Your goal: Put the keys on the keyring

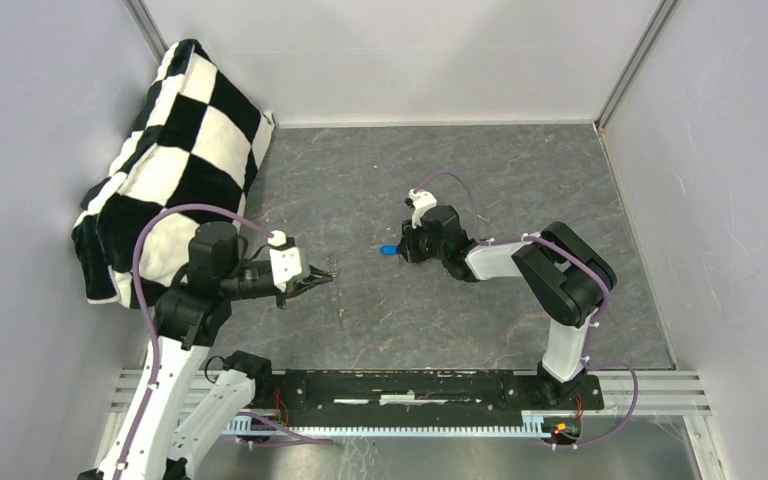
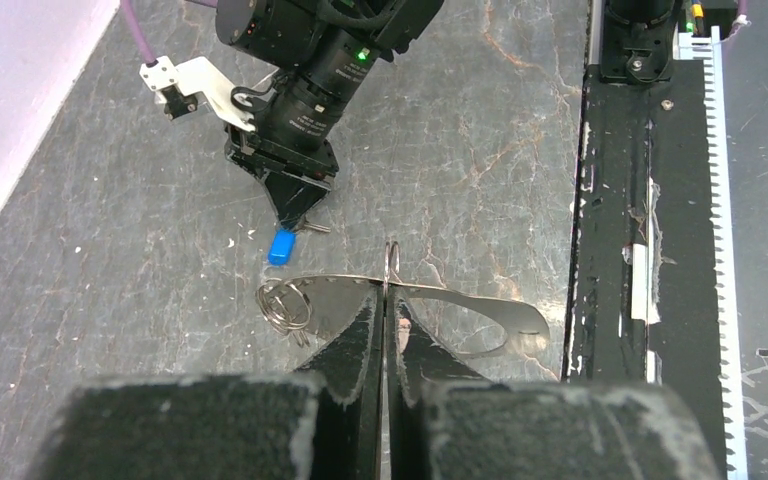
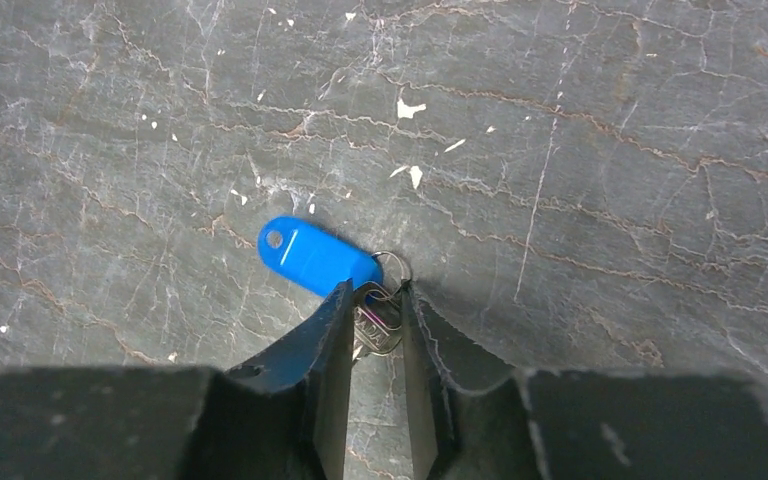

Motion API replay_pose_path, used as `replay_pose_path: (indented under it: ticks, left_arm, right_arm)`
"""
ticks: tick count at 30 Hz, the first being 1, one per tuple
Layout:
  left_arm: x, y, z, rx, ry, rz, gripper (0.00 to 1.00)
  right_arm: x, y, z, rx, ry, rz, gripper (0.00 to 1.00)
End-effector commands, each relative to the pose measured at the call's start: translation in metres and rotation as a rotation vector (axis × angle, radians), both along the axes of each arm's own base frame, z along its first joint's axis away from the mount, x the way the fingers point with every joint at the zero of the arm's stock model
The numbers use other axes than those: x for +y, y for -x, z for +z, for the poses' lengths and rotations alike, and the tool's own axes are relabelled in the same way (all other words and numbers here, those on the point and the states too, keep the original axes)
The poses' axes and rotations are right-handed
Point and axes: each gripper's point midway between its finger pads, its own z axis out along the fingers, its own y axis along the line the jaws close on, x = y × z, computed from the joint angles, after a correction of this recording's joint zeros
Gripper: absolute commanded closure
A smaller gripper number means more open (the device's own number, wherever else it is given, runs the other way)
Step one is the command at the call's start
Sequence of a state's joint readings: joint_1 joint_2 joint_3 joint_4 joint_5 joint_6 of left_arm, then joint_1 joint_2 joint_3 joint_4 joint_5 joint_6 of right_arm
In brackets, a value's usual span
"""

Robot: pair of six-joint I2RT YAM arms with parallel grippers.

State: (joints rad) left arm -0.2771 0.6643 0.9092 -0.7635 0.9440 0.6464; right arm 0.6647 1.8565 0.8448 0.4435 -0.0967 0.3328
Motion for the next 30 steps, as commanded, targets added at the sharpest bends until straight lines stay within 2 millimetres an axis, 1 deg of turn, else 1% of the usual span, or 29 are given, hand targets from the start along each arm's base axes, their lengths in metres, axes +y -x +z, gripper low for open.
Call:
replay_pose_path:
  ticks: [1,6,8,9,15,18,20,22,23,24,26,30]
  left_arm:
    - [-0.004,0.001,0.015,-0.036,0.042,-0.011,0.98]
    - [-0.003,0.002,0.015,-0.043,0.043,-0.013,0.98]
    - [-0.003,0.002,0.015,-0.042,0.043,-0.012,0.98]
    - [-0.003,0.003,0.015,-0.044,0.044,-0.013,0.98]
    - [-0.003,0.004,0.013,-0.040,0.044,-0.015,0.98]
    - [-0.003,0.005,0.013,-0.039,0.045,-0.014,0.98]
    - [-0.003,0.005,0.013,-0.037,0.047,-0.013,0.98]
    - [-0.003,0.005,0.013,-0.033,0.048,-0.012,0.98]
    - [-0.003,0.005,0.014,-0.034,0.050,-0.012,0.98]
    - [-0.003,0.006,0.014,-0.033,0.050,-0.013,0.98]
    - [-0.003,0.006,0.014,-0.032,0.051,-0.014,0.98]
    - [-0.003,0.006,0.014,-0.028,0.051,-0.010,0.98]
  right_arm:
    - [0.002,-0.007,0.000,0.000,-0.005,-0.015,0.75]
    - [0.007,-0.009,0.008,-0.021,-0.034,-0.003,0.92]
    - [0.010,-0.010,0.017,-0.045,-0.055,0.011,0.98]
    - [0.012,-0.010,0.022,-0.057,-0.069,0.022,1.00]
    - [0.025,-0.011,0.054,-0.133,-0.160,0.092,1.00]
    - [0.029,-0.004,0.069,-0.167,-0.195,0.139,1.00]
    - [0.026,0.002,0.074,-0.184,-0.195,0.154,1.00]
    - [0.018,0.003,0.070,-0.189,-0.160,0.140,1.00]
    - [0.013,0.001,0.066,-0.184,-0.131,0.123,0.94]
    - [0.009,-0.001,0.059,-0.173,-0.098,0.107,0.81]
    - [0.005,-0.005,0.051,-0.159,-0.073,0.094,0.64]
    - [0.010,-0.010,0.041,-0.139,-0.063,0.115,0.49]
